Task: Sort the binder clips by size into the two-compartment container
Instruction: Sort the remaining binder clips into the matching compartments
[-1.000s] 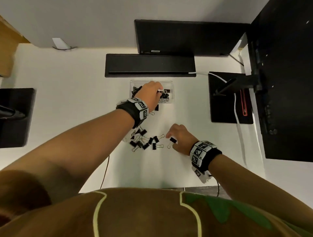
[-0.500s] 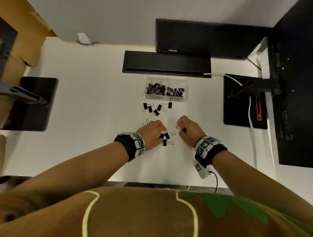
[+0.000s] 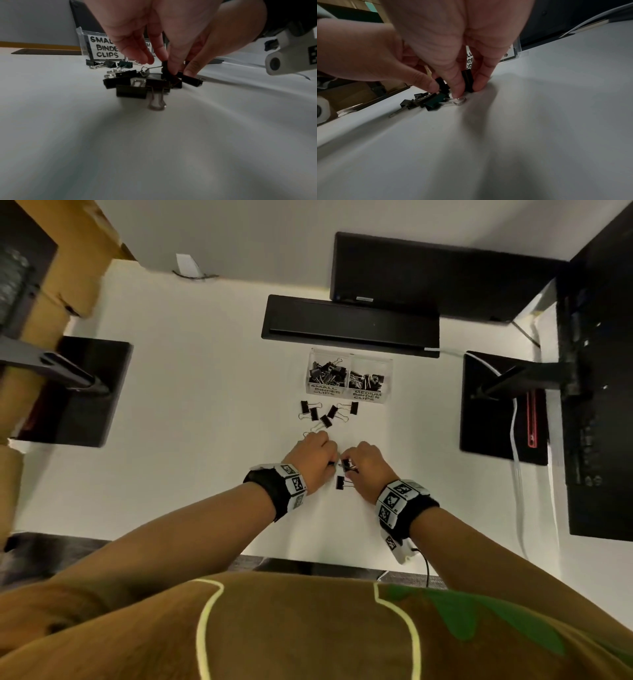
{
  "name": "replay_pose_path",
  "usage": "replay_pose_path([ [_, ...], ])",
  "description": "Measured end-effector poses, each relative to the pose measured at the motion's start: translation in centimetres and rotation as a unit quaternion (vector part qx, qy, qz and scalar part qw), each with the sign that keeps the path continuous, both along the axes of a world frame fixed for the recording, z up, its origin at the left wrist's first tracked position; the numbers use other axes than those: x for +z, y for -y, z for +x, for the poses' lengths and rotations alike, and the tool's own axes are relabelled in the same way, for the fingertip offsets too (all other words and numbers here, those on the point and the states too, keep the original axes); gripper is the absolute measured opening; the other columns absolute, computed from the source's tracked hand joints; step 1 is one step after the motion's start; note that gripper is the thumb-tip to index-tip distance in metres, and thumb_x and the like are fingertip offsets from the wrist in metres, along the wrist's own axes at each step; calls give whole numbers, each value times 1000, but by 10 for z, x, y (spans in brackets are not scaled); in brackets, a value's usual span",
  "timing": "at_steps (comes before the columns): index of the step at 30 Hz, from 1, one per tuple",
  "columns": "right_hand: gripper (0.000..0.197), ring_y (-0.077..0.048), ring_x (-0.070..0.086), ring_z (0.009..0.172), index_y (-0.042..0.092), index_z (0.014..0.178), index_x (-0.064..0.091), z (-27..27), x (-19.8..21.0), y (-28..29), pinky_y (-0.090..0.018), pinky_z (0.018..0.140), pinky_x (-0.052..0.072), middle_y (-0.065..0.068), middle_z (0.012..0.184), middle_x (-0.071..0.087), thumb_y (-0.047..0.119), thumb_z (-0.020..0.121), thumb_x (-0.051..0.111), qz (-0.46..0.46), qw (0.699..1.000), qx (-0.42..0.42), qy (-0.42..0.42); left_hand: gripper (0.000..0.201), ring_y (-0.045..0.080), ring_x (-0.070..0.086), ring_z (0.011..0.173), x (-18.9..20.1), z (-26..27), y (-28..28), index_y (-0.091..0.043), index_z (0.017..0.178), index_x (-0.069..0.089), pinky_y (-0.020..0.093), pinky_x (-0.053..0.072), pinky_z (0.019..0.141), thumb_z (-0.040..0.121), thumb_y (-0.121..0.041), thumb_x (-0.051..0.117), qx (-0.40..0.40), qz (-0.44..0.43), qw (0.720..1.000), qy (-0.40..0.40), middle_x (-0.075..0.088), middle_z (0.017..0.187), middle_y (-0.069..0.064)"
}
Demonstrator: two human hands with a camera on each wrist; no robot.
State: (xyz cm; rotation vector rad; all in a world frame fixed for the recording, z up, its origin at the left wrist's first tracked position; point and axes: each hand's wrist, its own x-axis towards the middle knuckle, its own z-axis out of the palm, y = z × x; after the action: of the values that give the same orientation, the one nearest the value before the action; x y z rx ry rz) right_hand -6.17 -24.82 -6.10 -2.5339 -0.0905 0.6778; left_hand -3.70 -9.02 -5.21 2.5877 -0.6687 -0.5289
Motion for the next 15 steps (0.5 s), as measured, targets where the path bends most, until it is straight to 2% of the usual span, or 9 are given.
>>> replay_pose_path([
  [3, 30, -23, 49, 108, 9, 114, 56, 1, 2, 5, -26, 92, 41, -10, 115, 47, 11, 85, 64, 26, 999, -32, 4, 19, 29, 46, 105, -3, 3, -7, -6, 96, 60, 37, 44, 85, 80, -13, 66, 59, -22, 998, 17, 52, 114, 11],
  [5, 29, -21, 50, 104, 10, 109, 56, 3, 3, 9, -26, 86, 42, -8, 111, 52, 14, 83, 67, 35, 998, -45, 5, 20, 28, 45, 108, -5, 5, -11, -7, 97, 60, 37, 44, 89, 80, -15, 67, 85, -20, 996, 7, 51, 117, 10],
  [8, 23, -19, 52, 81, 12, 100, 55, 9, 6, 15, -20, 63, 37, -6, 95, 60, 15, 81, 68, 49, 997, -67, -3, 19, 26, 46, 107, -6, 9, -11, -8, 100, 58, 36, 44, 88, 84, -19, 64, 86, -6, 996, -23, 53, 116, 8],
  [9, 21, -18, 51, 76, 12, 98, 55, 13, 7, 17, -20, 60, 35, -8, 93, 63, 16, 82, 68, 49, 997, -66, -2, 19, 26, 47, 106, -5, 10, -10, -8, 100, 58, 35, 43, 87, 85, -20, 63, 79, -2, 997, -26, 54, 115, 7],
  [11, 18, -16, 50, 72, 12, 94, 56, 21, 13, 19, -22, 60, 35, -10, 91, 65, 17, 81, 68, 46, 996, -74, 7, 19, 26, 49, 104, -3, 13, -9, -8, 100, 58, 35, 43, 87, 86, -19, 63, 70, -2, 997, -30, 55, 113, 8],
  [15, 16, -5, 51, 64, 16, 93, 54, 57, 43, 27, -15, 53, 36, 4, 84, 59, 19, 84, 67, 65, 982, -161, 70, 15, 26, 50, 103, 1, 16, -6, -6, 100, 57, 35, 42, 86, 86, -11, 58, 69, -10, 996, -52, 57, 110, 9],
])
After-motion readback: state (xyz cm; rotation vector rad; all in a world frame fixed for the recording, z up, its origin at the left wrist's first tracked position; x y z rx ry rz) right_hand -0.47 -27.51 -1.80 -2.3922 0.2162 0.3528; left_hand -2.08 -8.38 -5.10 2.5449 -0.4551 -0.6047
